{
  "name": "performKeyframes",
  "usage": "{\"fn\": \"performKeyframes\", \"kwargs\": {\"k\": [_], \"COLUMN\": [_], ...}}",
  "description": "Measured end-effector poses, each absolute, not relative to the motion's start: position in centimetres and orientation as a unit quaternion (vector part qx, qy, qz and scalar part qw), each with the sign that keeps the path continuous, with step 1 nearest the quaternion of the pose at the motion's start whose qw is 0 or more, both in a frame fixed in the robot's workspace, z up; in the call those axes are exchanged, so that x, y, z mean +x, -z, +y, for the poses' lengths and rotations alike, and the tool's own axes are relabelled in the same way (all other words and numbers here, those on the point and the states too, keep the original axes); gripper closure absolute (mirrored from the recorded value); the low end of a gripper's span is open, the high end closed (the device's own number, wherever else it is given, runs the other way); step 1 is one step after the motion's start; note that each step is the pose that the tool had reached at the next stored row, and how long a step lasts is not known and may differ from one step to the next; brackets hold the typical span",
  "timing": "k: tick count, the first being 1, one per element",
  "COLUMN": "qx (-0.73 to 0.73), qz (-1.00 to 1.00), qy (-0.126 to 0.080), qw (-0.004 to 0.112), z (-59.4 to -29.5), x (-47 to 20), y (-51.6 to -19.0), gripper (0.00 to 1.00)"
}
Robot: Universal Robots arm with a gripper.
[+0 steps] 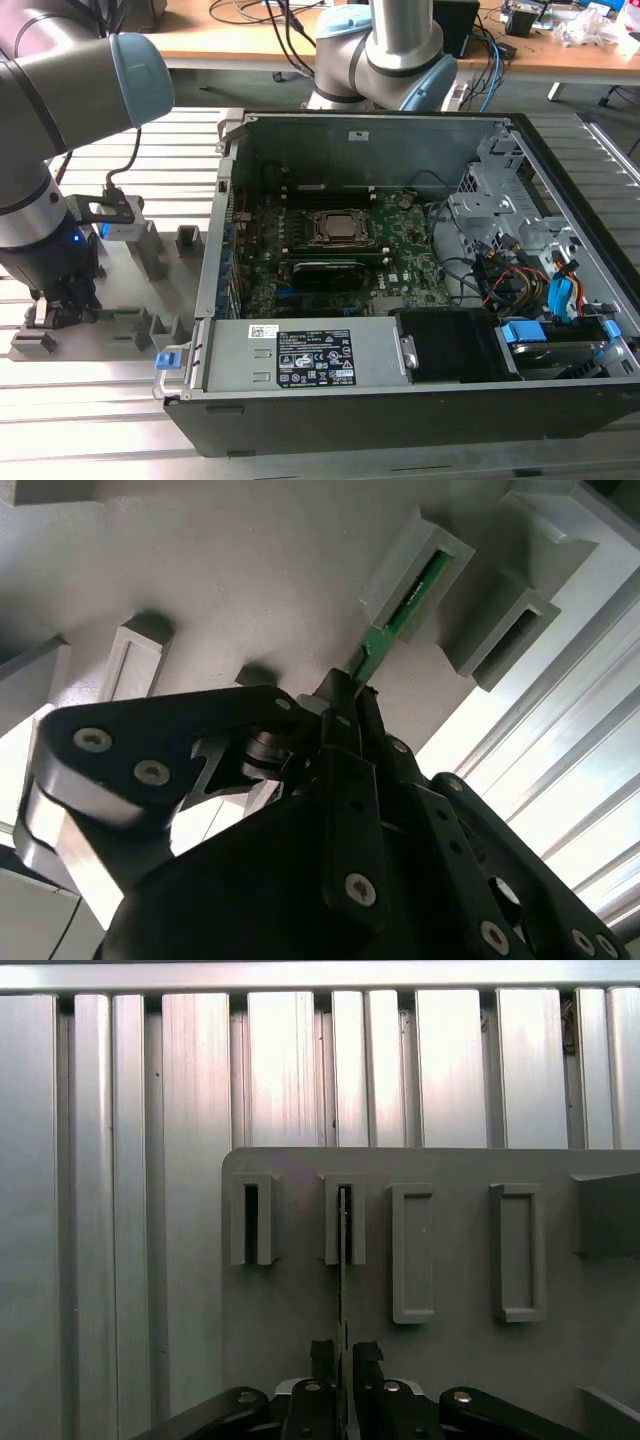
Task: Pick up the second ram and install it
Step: 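Pick up the second ram and move it above second insertion slot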
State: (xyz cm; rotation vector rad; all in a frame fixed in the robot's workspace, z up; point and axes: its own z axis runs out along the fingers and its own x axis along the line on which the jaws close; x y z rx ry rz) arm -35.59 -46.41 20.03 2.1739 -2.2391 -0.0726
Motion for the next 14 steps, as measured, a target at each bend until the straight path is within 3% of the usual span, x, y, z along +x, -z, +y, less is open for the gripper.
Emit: {"fn": "performKeyframes", "kwargs": {"k": [2,14], "qx": [0.696,0.696], "qz": [-0.717,-0.717], "qy": [0.023,0.023], "qw": [0.01,0.01], "z": [-46.41,-46.41], "x": [-35.59,-35.58], "y": [-20.02,-20.0], "gripper": [0.86,0.86]}}
